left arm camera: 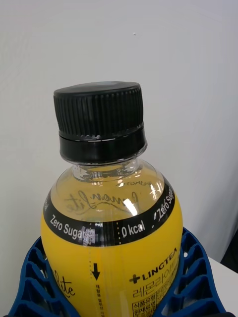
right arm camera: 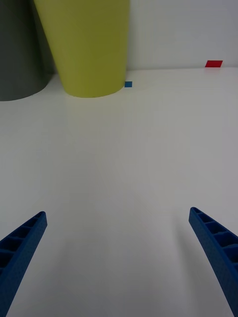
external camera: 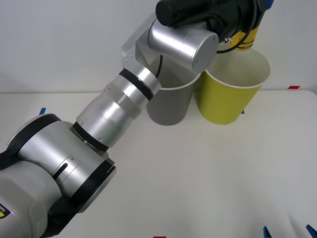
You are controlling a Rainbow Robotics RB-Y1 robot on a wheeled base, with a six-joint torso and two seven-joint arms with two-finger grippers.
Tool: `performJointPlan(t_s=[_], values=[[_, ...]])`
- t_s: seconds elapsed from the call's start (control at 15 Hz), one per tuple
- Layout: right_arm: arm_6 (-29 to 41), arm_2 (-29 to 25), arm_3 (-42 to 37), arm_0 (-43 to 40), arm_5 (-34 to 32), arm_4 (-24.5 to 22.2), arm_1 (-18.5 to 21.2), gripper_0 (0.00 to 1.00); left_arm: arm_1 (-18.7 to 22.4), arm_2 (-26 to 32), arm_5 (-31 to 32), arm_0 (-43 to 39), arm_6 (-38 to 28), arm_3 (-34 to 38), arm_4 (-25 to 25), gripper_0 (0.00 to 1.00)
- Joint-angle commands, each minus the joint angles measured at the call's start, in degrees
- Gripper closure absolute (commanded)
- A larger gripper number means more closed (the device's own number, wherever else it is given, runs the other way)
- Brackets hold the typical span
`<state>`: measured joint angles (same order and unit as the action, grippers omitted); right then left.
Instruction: Put cans in the gray bin and PET bottles in the light green bin.
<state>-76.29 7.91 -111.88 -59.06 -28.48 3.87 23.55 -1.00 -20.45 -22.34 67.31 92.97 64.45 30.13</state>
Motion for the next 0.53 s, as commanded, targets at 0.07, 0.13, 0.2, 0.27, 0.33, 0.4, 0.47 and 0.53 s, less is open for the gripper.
performJointPlan(t_s=[0.07, 0.13, 0.2, 0.27, 0.33, 0.4, 0.47, 0.53], values=[[0.00, 0.00, 0.00, 0.00, 0.00, 0.00, 0.00, 0.00, 0.00, -0.20, 1.07, -0.08, 0.19, -0.81, 0.01, 1.00], [0.00, 0.00, 0.00, 0.00, 0.00, 0.00, 0.00, 0.00, 0.00, -0.91, 1.07, -0.17, 0.19, -0.81, 0.01, 1.00], [0.00, 0.00, 0.00, 0.00, 0.00, 0.00, 0.00, 0.00, 0.00, -1.79, 1.69, -0.25, 0.10, -0.81, 0.01, 1.00], [0.00, 0.00, 0.00, 0.00, 0.00, 0.00, 0.00, 0.00, 0.00, -2.75, 2.39, -0.61, -0.25, -0.81, 0.19, 1.00], [0.00, 0.00, 0.00, 0.00, 0.00, 0.00, 0.00, 0.00, 0.00, -3.19, 2.92, -1.13, -0.42, -0.99, 0.28, 1.00], [0.00, 0.00, 0.00, 0.00, 0.00, 0.00, 0.00, 0.00, 0.00, -3.19, 3.44, -1.40, -0.42, -0.99, 0.37, 1.00], [0.00, 0.00, 0.00, 0.00, 0.00, 0.00, 0.00, 0.00, 0.00, -3.28, 3.53, -1.57, -0.34, -0.99, 0.37, 1.00], [0.00, 0.00, 0.00, 0.00, 0.00, 0.00, 0.00, 0.00, 0.00, -3.28, 3.53, -1.57, -0.25, -0.99, 0.28, 1.00]])
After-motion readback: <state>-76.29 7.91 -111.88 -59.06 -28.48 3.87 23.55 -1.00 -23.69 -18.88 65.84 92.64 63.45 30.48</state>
